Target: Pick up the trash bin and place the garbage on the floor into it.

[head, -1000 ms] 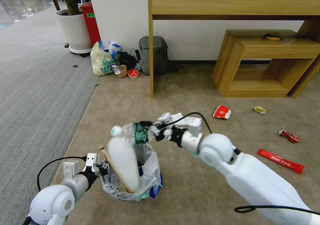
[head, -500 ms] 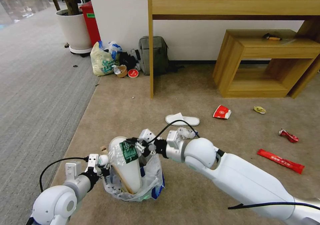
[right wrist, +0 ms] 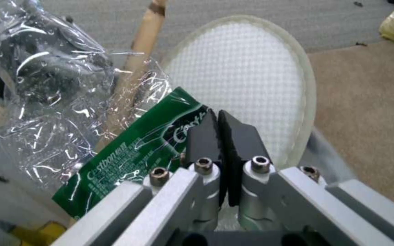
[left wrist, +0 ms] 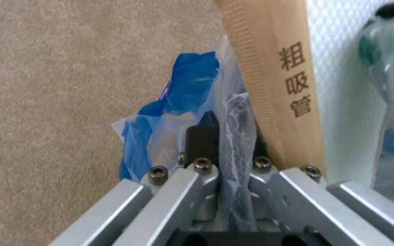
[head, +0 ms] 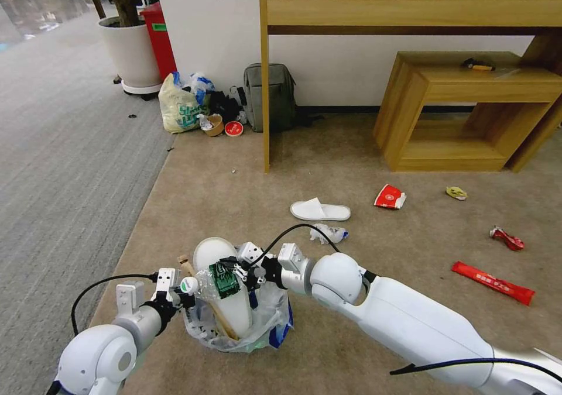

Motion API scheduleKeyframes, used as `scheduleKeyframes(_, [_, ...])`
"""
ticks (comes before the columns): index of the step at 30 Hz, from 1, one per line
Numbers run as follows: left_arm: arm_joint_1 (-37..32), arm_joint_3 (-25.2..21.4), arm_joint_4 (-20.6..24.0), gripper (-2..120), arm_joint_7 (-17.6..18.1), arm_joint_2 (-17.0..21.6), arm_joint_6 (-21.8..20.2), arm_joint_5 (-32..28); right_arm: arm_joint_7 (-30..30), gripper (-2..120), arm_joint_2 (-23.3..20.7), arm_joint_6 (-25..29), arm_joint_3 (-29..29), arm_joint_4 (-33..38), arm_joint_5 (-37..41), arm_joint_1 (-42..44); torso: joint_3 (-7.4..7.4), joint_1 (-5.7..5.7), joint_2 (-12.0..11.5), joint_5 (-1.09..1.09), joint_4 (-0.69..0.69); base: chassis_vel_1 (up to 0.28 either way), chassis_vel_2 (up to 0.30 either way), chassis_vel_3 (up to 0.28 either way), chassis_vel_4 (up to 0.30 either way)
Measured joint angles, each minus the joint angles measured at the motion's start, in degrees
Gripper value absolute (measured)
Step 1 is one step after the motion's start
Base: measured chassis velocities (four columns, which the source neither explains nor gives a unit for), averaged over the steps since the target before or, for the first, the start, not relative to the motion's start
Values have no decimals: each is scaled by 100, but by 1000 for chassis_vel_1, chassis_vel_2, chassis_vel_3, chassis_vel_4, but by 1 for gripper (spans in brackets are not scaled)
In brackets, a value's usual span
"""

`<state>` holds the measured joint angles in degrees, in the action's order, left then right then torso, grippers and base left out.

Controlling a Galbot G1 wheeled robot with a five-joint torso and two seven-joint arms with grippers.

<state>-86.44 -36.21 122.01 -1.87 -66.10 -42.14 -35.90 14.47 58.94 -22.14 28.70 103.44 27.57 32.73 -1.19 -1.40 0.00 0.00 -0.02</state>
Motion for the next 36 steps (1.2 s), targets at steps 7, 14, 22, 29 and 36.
scheduleKeyframes(7, [22,-27,-85,0,-43,-9,1,-1,-128,0,-104,1,-209,187,183,81,0,0,0,0,0,0,0,0,0])
scheduleKeyframes(14, [78,0,-170,0,-56,-12,1,8,-28,0,-325,22,-338,346,232,63,0,0,0,0,-1,0,0,0,0])
scheduleKeyframes(22, [96,21,-177,0,-71,9,0,-5,348,0,-382,583,-56,98,-709,-9,0,0,0,0,0,0,0,0,0])
scheduleKeyframes(29, [79,3,-150,0,-80,8,1,-7,624,0,-370,1009,112,-96,-1664,-100,0,0,0,0,0,0,0,0,0])
scheduleKeyframes(36, [89,22,-147,0,-81,11,0,-7,521,11,-365,1038,126,-98,-1824,-99,0,0,0,0,0,0,0,0,0])
